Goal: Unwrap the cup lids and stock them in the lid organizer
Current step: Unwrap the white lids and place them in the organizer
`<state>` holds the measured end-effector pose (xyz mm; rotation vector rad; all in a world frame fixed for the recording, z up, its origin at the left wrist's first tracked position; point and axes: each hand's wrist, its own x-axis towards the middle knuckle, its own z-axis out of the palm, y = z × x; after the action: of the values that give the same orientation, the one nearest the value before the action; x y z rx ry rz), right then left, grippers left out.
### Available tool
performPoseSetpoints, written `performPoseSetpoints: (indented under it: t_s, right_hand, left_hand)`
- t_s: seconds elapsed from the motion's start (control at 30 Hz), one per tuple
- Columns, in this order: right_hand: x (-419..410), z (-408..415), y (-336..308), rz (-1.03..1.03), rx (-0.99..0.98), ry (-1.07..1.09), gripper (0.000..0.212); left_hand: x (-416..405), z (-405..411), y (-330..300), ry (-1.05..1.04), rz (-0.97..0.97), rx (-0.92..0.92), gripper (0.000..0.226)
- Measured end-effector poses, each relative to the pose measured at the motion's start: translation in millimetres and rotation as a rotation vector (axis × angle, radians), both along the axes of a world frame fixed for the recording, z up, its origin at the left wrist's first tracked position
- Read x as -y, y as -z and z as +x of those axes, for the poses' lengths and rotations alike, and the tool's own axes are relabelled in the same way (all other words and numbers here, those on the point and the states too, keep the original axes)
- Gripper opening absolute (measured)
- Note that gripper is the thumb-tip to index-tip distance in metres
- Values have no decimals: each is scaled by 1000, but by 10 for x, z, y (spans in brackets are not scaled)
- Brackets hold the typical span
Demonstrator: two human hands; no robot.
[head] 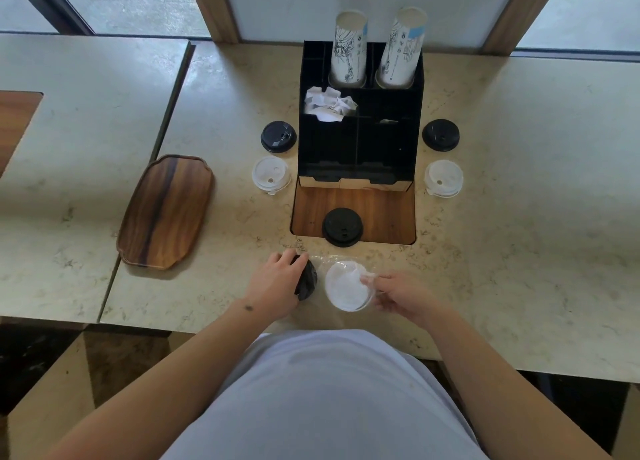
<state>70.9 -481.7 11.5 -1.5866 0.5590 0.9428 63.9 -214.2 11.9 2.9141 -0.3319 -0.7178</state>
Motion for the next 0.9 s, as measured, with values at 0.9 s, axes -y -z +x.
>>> performPoseSetpoints:
  t_s: [0.9]
  right_hand:
    - [107,2103,-567,-941,896,-591,45]
  left_hand:
    - [27,145,69,16,-10,-20,95]
